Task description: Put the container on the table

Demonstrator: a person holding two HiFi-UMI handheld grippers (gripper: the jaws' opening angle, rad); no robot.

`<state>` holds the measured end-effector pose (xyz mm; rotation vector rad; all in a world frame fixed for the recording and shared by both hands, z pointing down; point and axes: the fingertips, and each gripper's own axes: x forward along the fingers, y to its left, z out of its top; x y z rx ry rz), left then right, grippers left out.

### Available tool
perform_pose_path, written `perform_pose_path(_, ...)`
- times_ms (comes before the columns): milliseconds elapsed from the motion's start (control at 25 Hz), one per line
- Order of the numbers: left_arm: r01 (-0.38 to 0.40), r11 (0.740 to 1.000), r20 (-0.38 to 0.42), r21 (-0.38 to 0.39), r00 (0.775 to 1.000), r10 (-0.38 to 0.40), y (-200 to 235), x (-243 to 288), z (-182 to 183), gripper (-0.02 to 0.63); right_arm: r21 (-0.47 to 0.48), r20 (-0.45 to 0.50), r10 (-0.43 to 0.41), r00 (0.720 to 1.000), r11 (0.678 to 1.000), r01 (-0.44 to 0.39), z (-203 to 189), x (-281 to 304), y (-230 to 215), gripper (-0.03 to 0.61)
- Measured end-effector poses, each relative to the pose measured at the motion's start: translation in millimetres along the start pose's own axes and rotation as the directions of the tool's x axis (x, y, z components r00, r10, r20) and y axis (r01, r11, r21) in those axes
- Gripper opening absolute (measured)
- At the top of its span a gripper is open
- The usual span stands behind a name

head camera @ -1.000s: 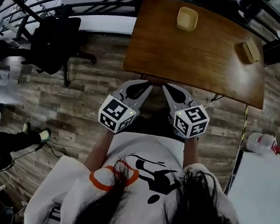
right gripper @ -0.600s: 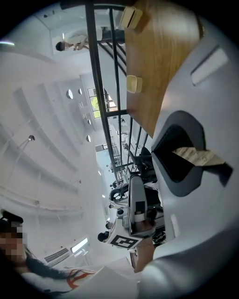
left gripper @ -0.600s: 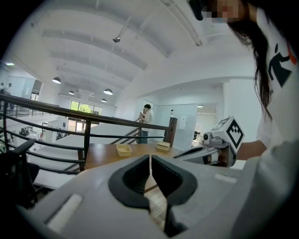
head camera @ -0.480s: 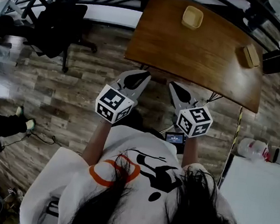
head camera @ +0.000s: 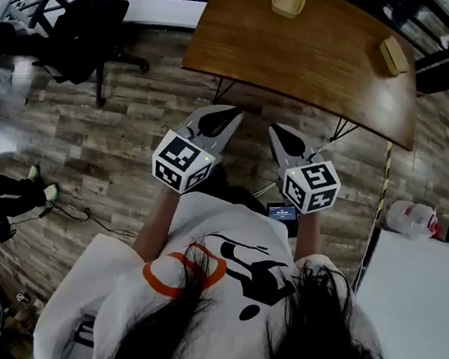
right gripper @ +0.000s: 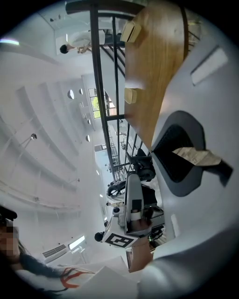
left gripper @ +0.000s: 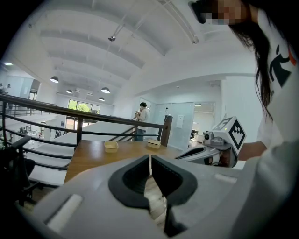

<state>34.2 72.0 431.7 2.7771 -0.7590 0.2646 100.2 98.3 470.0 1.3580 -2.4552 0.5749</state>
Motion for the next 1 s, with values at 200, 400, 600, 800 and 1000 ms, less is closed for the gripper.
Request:
perform_pose_path(200, 0.006, 1.0, -0.016, 0.007, 1.0, -0.006, -34.2, 3.0, -11.4, 0.0, -0.038, -0.022, 0.002, 1.0, 0.999, -0.003, -16.5, -25.5, 1.4, 0.02)
perform_pose_path(400, 0.009, 1.0, -0.018, 0.019, 1.0, -0.008, -55.7, 5.7, -10.8, 0.0, -0.07, -0.027, 0.012, 1.0, 0.997, -0.014, -19.3, -39.1, 2.2, 0.02)
perform_pose_path(600, -0.002, 1.0, -0.014, 0.03, 1.0, 0.002, -67.4, 7.1, -14.8, 0.001, -0.084, -0.024, 0.029, 0.999, 0.996, -0.031, -27.1, -46.6, 2.0, 0.019)
perform_pose_path(800, -0.012, 0.999, -0.013, 0.033, 1.0, 0.013, -69.2, 5.9, -13.4, 0.0, -0.09, -0.019, 0.034, 0.999, 0.995, -0.035, -24.2, -48.4, 1.3, 0.02)
perform_pose_path(1000, -0.019, 0.999, -0.011, 0.04, 1.0, 0.019, -76.8, 7.1, -8.9, 0.0, -0.092, -0.017, 0.032, 0.999, 0.995, -0.034, -23.2, -57.6, -1.8, 0.02)
